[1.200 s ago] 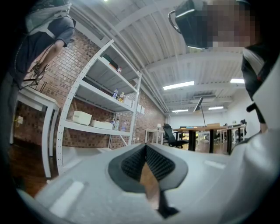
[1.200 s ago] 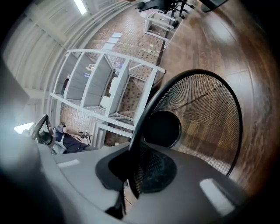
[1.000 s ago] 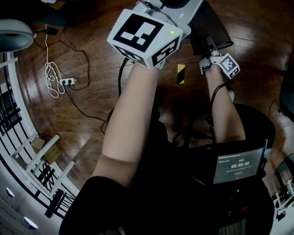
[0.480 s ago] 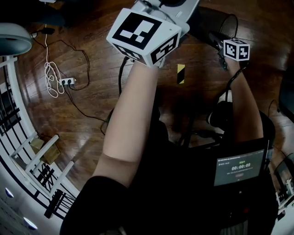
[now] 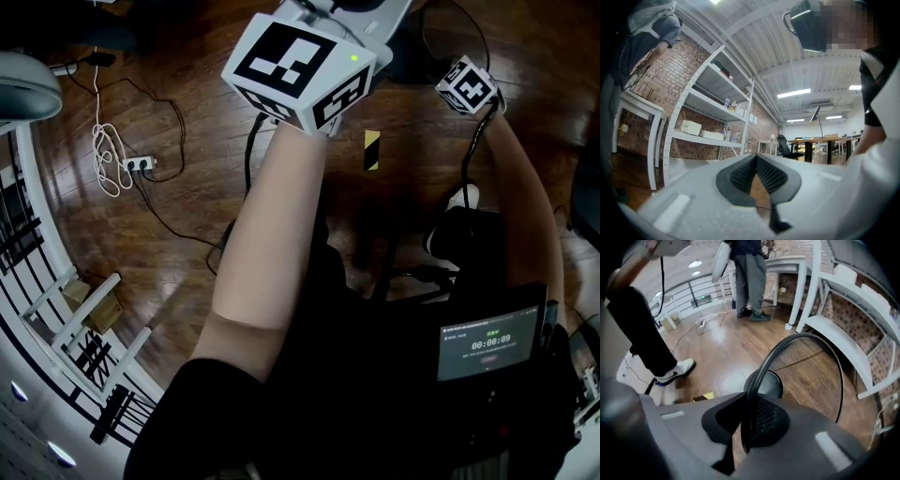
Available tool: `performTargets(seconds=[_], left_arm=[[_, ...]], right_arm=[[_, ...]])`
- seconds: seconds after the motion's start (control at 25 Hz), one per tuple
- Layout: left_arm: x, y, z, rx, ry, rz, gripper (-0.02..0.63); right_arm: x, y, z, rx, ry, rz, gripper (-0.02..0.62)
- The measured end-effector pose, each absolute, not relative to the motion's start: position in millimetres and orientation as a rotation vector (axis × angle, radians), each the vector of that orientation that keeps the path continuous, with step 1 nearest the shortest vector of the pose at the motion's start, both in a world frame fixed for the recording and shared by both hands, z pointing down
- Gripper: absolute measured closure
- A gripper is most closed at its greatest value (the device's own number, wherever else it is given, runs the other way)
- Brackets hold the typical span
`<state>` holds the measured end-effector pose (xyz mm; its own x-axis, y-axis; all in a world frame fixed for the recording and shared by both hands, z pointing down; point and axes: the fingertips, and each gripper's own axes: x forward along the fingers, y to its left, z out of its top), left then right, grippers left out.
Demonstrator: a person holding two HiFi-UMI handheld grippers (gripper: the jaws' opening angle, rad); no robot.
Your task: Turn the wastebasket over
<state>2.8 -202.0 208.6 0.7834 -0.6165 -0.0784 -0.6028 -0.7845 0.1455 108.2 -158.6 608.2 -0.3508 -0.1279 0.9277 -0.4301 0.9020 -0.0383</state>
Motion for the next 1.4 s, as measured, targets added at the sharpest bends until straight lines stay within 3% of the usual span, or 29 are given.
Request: performTargets(seconds=[0.32, 1.04, 1.24, 1.4], left_arm=[[5.1, -203.5, 204.3, 2.863, -0.982, -0.184, 0.603], [1.1, -207.3, 208.7, 2.838, -0.994, -0.170, 0.603], [3.7, -206.5, 214.4, 2.850, -0.978, -0.177, 0.603], [0.9, -204.9, 221.0, 2.853, -0.987, -0.166, 0.603]], right_arm=[[80.7, -152.0, 611.3, 0.195, -1.759, 0.060, 0.575], [55.8, -107.2, 647.0, -0.017, -1.678, -0.097, 0.560], [49.4, -98.4, 644.0, -0.072, -1.694, -0.095, 0.462], [44.5, -99.9, 622.8, -0.055, -1.766, -0.083, 0.419]])
